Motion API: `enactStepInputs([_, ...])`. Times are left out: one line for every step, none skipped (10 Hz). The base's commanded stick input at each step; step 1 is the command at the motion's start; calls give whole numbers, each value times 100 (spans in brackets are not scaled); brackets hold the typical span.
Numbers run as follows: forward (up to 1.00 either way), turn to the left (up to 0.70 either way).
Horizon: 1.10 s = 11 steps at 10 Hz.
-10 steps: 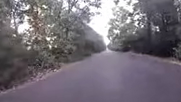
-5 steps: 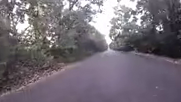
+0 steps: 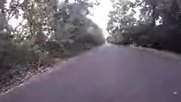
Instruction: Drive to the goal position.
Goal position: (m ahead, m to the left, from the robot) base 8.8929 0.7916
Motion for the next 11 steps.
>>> enactStepInputs([0,0])
enactStepInputs([0,0])
enactStepInputs([0,0])
enactStepInputs([0,0])
enactStepInputs([50,0])
enactStepInputs([100,0])
enactStepInputs([100,0])
enactStepInputs([100,0])
enactStepInputs([100,0])
enactStepInputs([100,0])
enactStepInputs([100,0])
